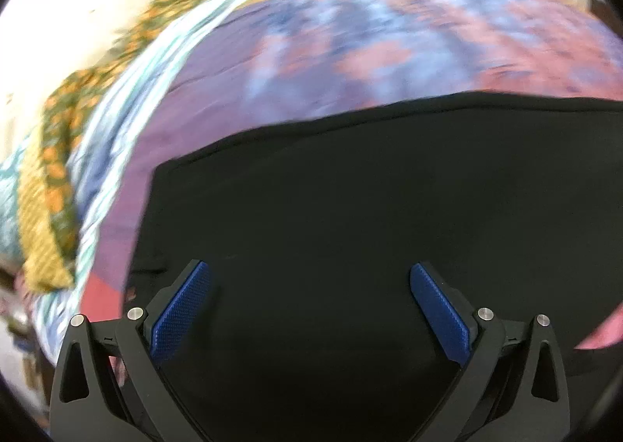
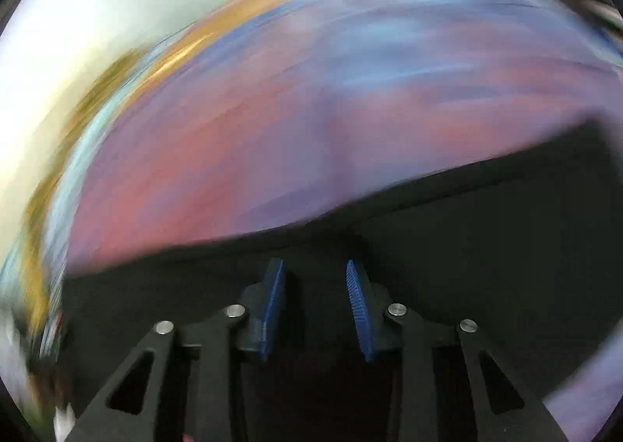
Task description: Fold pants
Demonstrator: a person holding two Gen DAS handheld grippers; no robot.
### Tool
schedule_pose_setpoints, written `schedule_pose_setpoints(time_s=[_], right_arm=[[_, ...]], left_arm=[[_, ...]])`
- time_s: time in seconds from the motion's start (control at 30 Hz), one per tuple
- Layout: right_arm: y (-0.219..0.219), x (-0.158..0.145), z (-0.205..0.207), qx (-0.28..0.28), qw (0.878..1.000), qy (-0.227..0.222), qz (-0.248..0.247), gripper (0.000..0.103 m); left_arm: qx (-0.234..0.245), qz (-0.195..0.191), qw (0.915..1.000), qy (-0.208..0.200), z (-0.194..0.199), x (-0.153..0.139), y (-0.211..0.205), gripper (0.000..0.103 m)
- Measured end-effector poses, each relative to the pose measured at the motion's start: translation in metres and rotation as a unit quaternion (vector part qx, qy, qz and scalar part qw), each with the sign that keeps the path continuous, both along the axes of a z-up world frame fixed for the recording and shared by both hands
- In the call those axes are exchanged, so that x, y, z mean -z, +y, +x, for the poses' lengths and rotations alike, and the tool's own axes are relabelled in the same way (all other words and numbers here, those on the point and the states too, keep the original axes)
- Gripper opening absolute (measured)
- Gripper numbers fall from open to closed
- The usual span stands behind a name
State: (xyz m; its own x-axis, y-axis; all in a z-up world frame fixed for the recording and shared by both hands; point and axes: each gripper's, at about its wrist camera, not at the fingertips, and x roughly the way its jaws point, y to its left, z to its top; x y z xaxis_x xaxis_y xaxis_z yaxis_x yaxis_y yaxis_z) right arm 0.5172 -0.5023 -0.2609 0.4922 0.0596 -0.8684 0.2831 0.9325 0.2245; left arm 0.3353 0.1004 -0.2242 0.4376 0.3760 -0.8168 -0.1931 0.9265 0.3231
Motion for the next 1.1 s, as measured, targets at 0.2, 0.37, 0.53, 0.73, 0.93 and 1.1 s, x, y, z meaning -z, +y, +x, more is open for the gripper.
schedule_pose_setpoints(time_s=[0.2, 0.37, 0.53, 0.73, 0.93, 1.1], right_arm=[[-0.086, -0.044, -0.064, 0.062, 0.995, -0.032, -0.066, 0.065], [-0.01, -0.033, -0.077, -0.097, 0.994, -0.05, 0.029, 0.071], [0.044, 0.009, -0.046, -0.13, 0.991, -0.004, 0.016, 0.077], [0.056, -0.015, -0.075, -0.069, 0.992, -0.02, -0.107, 0.077], [0.154, -0.051, -0.204, -0.173, 0.983, -0.067, 0.001, 0.085], [0.244, -0.026, -0.294, -0.258, 0.962, -0.041, 0.076, 0.085]], left_arm=[[-0.065, -0.059, 0.9945, -0.056, -0.015, -0.019, 0.036, 0.102], [-0.039, -0.057, 0.9976, -0.004, 0.001, 0.014, 0.024, 0.103], [-0.11, -0.106, 0.9883, -0.007, -0.01, 0.011, 0.062, 0.103], [-0.071, -0.091, 0.991, -0.068, -0.074, -0.041, 0.047, 0.102], [0.063, -0.175, 0.9813, -0.05, -0.136, -0.036, -0.063, 0.102], [0.17, -0.18, 0.9687, 0.008, -0.167, -0.008, -0.147, 0.102]])
